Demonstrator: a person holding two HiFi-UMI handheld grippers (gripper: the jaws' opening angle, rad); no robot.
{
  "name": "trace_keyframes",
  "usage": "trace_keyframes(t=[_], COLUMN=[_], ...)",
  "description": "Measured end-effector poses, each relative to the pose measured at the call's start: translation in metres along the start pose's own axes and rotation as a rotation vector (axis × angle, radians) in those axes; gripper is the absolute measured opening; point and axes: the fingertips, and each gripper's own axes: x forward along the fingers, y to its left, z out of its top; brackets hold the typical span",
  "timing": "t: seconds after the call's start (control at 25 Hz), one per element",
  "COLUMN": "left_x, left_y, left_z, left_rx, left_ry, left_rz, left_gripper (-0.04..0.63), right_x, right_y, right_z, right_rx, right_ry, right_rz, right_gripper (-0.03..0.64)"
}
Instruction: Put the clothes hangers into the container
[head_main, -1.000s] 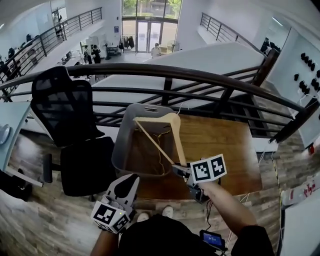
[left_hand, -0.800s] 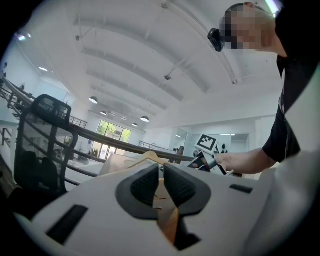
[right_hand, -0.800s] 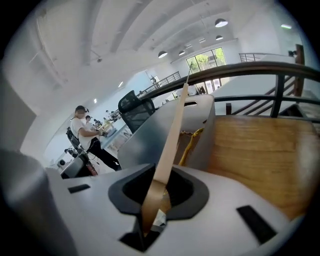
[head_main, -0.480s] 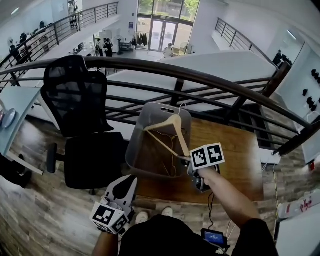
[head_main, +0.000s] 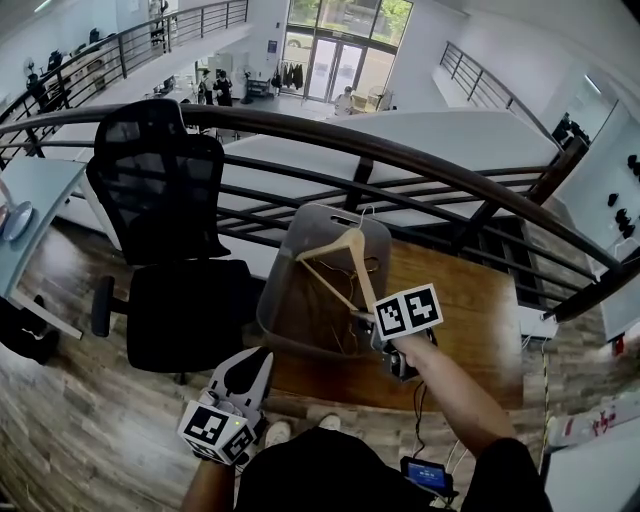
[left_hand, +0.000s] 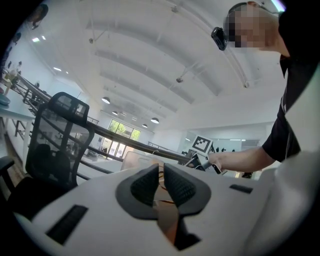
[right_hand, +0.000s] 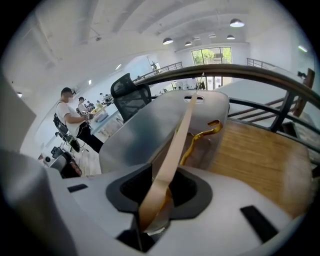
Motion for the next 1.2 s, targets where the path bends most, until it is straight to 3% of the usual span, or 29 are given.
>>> trace_keyframes(t=[0.16, 0.4, 0.6, 0.72, 1.04, 1.2], left_x=[0.007, 0.017, 0.017, 0.018, 0.017, 0.021], left_y=[-0.005, -0.017, -0.022, -0.022, -0.015, -0.013], left_z=[-0.002, -0.005, -0.006, -0.007, 0.001, 0.008], left_rx=[-0.006, 0.009, 0.013, 0.024, 0.082, 0.132], left_ry=[0.016, 0.039, 0.052, 0.06, 0.081, 0.082], left_rz=[-0.022, -0.073, -0.103, -0.117, -0.148, -0.152], left_gripper=[0.037, 0.037, 0.037, 0.037, 0.037, 0.037], right_x=[-0.003, -0.015, -0.036, -0.046, -0.081, -0.107], right_y=[0.012, 0.014, -0.001, -0.007, 0.008, 0.019], right_z=[-0.007, -0.018, -0.02, -0.02, -0.005, -0.003], right_rx=[-0.008, -0.011, -0.153, -0.184, -0.186, -0.295], right_ry=[0.0, -0.01, -0.045, -0.099, -0.391, -0.547], right_rz=[0.042, 0.062, -0.097, -0.156, -0.199, -0.346], right_gripper=[0.197, 0.213, 0.282, 0.29, 0.229, 0.154])
